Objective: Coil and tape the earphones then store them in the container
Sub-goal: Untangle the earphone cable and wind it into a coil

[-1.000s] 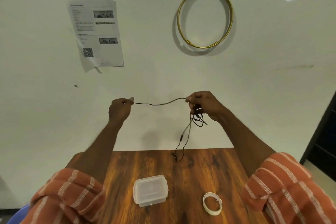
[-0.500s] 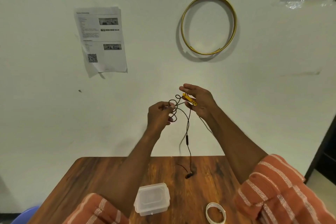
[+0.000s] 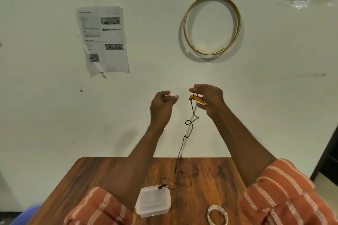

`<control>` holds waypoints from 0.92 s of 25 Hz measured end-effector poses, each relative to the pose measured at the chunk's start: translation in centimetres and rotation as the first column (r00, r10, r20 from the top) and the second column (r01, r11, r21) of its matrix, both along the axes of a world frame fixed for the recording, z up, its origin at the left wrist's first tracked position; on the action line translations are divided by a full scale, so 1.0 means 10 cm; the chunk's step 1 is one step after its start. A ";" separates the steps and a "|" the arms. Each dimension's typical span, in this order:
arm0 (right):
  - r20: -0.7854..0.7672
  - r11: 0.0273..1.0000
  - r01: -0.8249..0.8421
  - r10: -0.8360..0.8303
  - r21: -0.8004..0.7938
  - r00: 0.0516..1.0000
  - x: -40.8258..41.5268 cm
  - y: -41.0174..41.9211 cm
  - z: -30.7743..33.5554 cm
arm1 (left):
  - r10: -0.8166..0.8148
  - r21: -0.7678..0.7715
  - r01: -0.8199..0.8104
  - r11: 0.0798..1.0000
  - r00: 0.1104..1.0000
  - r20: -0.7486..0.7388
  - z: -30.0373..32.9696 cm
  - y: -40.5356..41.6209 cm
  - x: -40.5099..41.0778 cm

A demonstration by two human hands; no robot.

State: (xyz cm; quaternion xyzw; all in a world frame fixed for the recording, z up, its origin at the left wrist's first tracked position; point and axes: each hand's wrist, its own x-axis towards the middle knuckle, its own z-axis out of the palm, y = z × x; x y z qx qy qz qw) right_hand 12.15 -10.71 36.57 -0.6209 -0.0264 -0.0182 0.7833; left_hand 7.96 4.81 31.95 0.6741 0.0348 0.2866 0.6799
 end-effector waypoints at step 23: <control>0.135 0.770 -0.468 0.569 -0.433 0.811 -0.19 0.28 0.29 | -0.280 0.495 0.370 0.786 0.927 -0.249 1.20 0.48 0.00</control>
